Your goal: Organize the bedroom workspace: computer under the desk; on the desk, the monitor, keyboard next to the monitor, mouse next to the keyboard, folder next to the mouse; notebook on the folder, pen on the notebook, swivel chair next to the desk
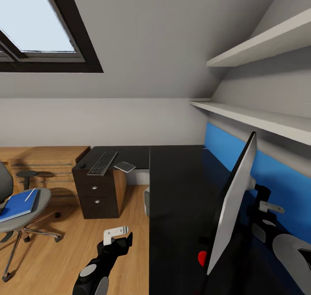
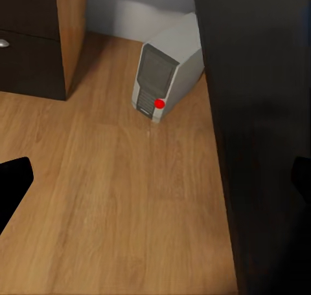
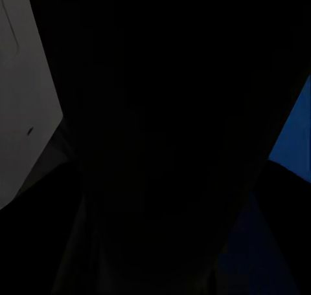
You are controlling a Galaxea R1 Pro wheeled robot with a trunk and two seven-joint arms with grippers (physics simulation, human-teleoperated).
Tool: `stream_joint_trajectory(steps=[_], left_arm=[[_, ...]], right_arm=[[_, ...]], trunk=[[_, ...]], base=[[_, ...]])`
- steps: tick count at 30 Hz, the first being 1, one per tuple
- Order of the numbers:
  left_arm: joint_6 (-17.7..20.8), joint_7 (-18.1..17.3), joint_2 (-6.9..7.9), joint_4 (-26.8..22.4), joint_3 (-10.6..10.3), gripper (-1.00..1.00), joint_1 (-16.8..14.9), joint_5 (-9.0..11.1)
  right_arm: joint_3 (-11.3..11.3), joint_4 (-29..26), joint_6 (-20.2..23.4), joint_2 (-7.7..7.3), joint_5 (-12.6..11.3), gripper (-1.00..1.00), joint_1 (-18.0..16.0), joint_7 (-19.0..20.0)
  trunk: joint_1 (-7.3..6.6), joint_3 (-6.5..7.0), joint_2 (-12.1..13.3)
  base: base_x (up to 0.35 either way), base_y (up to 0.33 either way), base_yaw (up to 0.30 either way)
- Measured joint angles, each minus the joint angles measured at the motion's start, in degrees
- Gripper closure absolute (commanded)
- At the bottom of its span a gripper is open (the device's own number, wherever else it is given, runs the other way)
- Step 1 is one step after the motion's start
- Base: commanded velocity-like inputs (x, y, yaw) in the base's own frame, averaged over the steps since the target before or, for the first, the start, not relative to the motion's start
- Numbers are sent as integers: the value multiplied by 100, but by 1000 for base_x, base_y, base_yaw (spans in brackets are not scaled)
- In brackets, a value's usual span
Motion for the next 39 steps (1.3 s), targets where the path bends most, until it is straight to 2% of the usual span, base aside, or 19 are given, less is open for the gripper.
stream_joint_trajectory(steps=[28, 30, 39], left_arm=[[0, 0, -2, -2, -6, -100, 0, -4], [-1, 0, -2, -3, -3, -100, 2, -4], [5, 0, 0, -4, 1, -100, 2, 4]], right_arm=[[-18, -24, 17, 2, 29, 100, 3, 30], [64, -4, 11, 2, -43, 100, -1, 12], [106, 3, -24, -1, -146, 100, -1, 15]], trunk=[[3, -7, 1], [-4, -6, -1], [2, -6, -1]], base=[[13, -31, 0], [194, 34, 0], [112, 20, 0]])
